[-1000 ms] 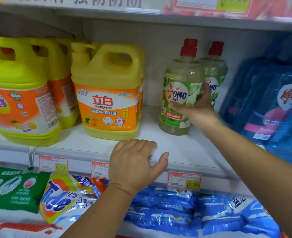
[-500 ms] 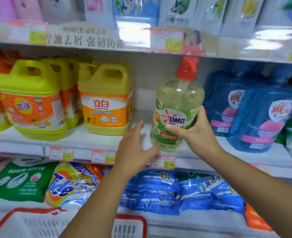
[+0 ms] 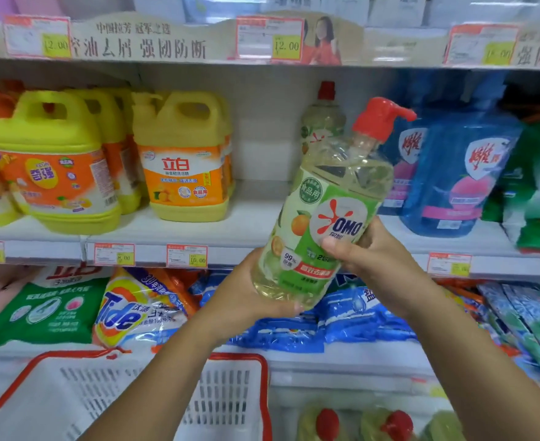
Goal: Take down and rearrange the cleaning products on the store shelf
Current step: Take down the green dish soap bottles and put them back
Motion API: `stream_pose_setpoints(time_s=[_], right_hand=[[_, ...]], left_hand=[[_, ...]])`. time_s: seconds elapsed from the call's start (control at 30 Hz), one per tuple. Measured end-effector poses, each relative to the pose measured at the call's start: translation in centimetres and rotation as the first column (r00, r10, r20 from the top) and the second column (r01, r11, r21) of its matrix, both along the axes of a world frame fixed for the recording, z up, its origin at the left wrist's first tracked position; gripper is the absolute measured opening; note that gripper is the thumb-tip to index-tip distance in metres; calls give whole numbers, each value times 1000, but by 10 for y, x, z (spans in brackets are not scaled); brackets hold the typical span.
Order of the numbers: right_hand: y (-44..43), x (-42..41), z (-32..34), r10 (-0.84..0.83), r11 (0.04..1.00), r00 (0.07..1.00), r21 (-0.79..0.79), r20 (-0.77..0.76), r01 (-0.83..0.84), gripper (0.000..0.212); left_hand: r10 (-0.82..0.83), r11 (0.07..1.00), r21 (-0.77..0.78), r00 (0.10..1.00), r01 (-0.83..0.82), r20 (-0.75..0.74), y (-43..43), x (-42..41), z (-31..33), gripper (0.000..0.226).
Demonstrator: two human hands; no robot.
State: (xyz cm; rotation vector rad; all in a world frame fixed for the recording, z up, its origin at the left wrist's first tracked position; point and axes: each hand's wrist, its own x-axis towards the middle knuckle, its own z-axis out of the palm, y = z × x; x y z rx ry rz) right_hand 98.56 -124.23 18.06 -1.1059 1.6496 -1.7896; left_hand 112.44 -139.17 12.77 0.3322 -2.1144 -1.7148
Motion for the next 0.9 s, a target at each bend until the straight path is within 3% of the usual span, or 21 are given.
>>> stream_pose_setpoints(time_s=[0.07,0.17,0.23,0.3,0.43,0.53,0.63,0.7,0.8,0.9], right_hand=[[4,-8,7,-152,988,986,-11,-74,152,115],[3,-6,10,-324,943,943,-110,-78,315,133],[2,-5,7,-433,890,901,-158,-8,427,125],[7,-9,9,-487,841,870,-229,71,490,106],[28,-22,20,-350,876,930,-311,111,367,96],[35,-24,21,-162,920,980,-342,117,193,99],[36,-23,22,-109,944,988,-299,108,137,97],[35,-22,25,-218,945,974,-235,62,226,96],[34,-21,25,-349,920,936,-174,43,351,84],[37,-24,23,-360,899,924,-216,131,381,74]], left_hand=[[128,992,-9,991,-128,-41,8,-4,-5,66],[268,950,-126,954,-285,-137,19,-14,-10,69],[281,908,-283,950,-309,-134,28,-18,-11,73],[226,908,-344,971,-238,-76,32,-18,-4,78],[-67,990,-121,996,74,66,28,-14,17,83],[-307,949,91,951,303,44,33,-12,19,81],[-219,972,76,975,220,-25,40,-12,14,70],[-88,996,18,994,89,-61,43,-16,11,76],[135,950,-267,985,-160,-108,51,-20,11,92],[162,897,-407,985,-170,-55,51,-18,18,109]])
